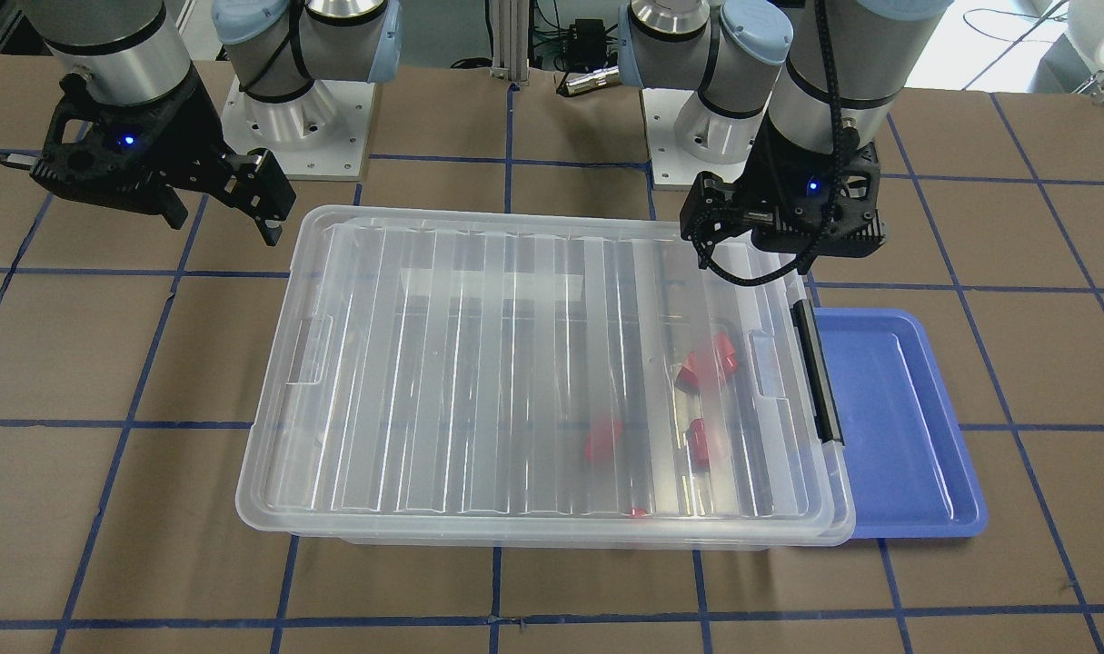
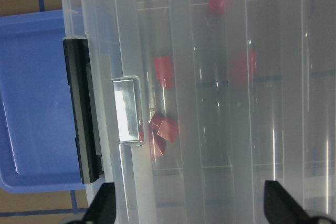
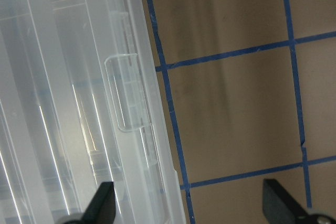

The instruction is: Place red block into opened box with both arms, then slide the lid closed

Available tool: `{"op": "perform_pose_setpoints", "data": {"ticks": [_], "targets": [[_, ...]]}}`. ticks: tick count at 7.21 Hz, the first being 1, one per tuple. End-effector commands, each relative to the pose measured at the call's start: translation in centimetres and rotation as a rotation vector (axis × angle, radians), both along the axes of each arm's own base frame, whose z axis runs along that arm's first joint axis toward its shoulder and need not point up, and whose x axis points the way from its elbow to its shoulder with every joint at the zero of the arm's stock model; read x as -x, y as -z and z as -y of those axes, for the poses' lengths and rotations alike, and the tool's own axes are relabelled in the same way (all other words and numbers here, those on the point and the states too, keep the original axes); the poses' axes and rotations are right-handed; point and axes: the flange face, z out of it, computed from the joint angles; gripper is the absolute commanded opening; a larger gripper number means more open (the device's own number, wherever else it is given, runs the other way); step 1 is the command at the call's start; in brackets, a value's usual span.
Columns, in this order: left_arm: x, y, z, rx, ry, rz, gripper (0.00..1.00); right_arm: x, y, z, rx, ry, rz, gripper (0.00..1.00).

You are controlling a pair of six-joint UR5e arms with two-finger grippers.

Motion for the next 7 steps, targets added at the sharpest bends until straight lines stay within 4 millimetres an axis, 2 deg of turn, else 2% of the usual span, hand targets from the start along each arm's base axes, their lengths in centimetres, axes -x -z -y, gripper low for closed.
{"op": "perform_pose_setpoints", "data": {"ticks": [1,7], "targets": [[0.0,-0.2,-0.1,0.004,0.0,0.0,1.0,0.1,0.8,-1.2,-0.107,-0.011,-0.008,1.0],[0.0,-0.4,-0.2,0.009,0.0,-0.002,1.0,0.1,-0.2,-0.9,-0.071,-0.019,-0.009,1.0]]}}
